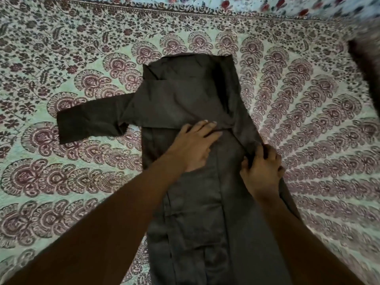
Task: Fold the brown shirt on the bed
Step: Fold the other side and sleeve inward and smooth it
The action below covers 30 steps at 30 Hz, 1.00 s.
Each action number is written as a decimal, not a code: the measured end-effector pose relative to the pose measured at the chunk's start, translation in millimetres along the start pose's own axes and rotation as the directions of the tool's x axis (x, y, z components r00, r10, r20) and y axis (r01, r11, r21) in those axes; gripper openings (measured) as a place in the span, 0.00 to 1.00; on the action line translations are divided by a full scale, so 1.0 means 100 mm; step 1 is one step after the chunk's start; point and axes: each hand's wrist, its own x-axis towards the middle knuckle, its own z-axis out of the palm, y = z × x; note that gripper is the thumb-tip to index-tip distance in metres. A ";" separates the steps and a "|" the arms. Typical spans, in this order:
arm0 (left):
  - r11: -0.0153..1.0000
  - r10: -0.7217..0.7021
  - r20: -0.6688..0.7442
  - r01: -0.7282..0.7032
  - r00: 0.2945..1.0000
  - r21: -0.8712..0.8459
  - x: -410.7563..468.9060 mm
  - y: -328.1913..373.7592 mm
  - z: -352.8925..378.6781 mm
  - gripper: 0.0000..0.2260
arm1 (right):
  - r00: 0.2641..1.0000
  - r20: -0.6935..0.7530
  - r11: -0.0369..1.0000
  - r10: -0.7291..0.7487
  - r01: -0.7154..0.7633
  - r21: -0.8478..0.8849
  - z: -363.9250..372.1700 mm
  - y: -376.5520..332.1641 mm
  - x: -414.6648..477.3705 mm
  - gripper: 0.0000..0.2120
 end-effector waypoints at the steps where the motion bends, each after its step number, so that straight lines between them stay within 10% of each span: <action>1: 1.000 0.014 0.031 -0.014 0.999 -0.023 0.09 0.15 0.04 0.27 | 0.999 -0.039 0.999 0.032 -0.033 -0.026 -0.01 0.13 -0.06 0.26; 8: 0.987 -0.103 0.161 0.120 0.982 -0.102 0.48 0.97 0.30 0.26 | 0.972 0.001 0.972 0.236 -0.236 0.010 -0.26 0.93 -0.49 0.15; 14: 0.757 -0.416 -0.042 0.320 0.908 -0.570 0.37 1.74 0.42 0.20 | 0.977 0.155 0.986 -0.147 0.132 0.100 -0.34 1.17 -1.01 0.23; 16: 0.609 -0.406 0.088 0.341 0.910 -0.716 0.28 2.00 0.47 0.21 | 0.990 0.140 0.992 -0.020 0.002 0.126 -0.34 1.41 -1.19 0.22; 20: 0.634 -0.379 0.159 0.381 0.911 -0.673 0.15 2.38 0.63 0.11 | 0.957 0.201 0.966 0.211 -0.236 0.107 -0.39 1.77 -1.53 0.19; 25: 0.598 -0.485 0.170 0.467 0.858 -0.651 0.03 2.64 0.72 0.24 | 0.934 0.273 0.973 -0.229 0.214 0.084 -0.47 1.86 -2.04 0.24; 30: 0.598 -0.543 0.139 0.498 0.828 -0.629 -0.16 2.71 0.73 0.36 | 0.925 0.310 0.972 -0.220 0.181 0.149 -0.43 2.01 -2.31 0.21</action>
